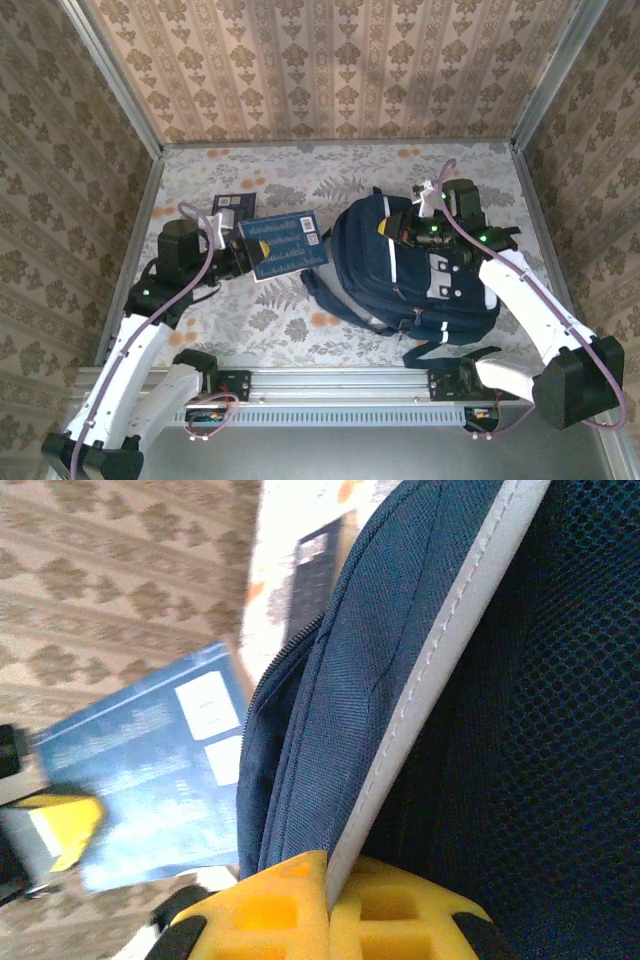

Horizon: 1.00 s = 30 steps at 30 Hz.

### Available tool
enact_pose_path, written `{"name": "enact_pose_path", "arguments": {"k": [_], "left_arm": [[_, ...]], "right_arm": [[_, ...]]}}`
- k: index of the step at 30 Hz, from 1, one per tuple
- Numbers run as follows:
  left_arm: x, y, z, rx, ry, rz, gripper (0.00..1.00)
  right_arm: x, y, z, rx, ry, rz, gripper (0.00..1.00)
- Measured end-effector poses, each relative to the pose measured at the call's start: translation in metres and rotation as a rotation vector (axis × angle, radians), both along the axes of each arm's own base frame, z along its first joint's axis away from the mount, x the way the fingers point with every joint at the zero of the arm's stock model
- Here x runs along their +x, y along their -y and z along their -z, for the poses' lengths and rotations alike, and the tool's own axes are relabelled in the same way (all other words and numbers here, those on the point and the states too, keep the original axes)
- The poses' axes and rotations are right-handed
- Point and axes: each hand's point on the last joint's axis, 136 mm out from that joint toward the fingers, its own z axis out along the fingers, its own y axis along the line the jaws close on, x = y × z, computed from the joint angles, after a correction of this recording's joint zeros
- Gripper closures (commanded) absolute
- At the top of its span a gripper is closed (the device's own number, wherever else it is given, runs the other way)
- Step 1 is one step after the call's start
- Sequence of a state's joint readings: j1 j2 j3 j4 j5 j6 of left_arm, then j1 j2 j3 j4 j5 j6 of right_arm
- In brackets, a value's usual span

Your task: Pack the student bag

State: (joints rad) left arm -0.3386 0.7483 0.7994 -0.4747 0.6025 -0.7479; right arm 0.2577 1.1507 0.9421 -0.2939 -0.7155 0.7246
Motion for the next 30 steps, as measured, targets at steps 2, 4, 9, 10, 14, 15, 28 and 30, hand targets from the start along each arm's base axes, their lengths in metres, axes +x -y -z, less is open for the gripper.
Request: {"name": "enact_pose_path", "arguments": {"k": [2, 4, 9, 10, 14, 15, 28, 30], "left_arm": [[0.000, 0.004, 0.002, -0.023, -0.017, 0.018, 1.00], [0.001, 0.009, 0.007, -0.047, -0.038, 0.031, 1.00], [0.000, 0.022, 0.029, -0.095, -0.117, 0.064, 1.00], [-0.002, 0.026, 0.034, -0.103, -0.139, 0.075, 1.00], [-0.006, 0.044, 0.044, -0.122, -0.186, 0.127, 1.00], [-0.008, 0.050, 0.044, -0.126, -0.189, 0.145, 1.00], [0.002, 0.116, 0.073, -0.121, -0.241, 0.263, 1.00], [0.006, 0.128, 0.081, -0.105, -0.255, 0.276, 1.00]], "right_arm": [[-0.001, -0.003, -0.010, 0.054, 0.008, -0.029, 1.00], [-0.003, -0.005, -0.020, 0.098, 0.019, -0.053, 1.00], [-0.005, -0.002, -0.038, 0.169, 0.040, -0.083, 1.00], [-0.005, -0.001, -0.039, 0.176, 0.038, -0.086, 1.00], [-0.005, 0.001, -0.042, 0.201, 0.027, -0.090, 1.00], [-0.005, 0.001, -0.043, 0.205, 0.030, -0.091, 1.00], [-0.003, 0.001, -0.043, 0.251, 0.020, -0.085, 1.00], [-0.003, 0.001, -0.044, 0.255, 0.021, -0.084, 1.00]]}}
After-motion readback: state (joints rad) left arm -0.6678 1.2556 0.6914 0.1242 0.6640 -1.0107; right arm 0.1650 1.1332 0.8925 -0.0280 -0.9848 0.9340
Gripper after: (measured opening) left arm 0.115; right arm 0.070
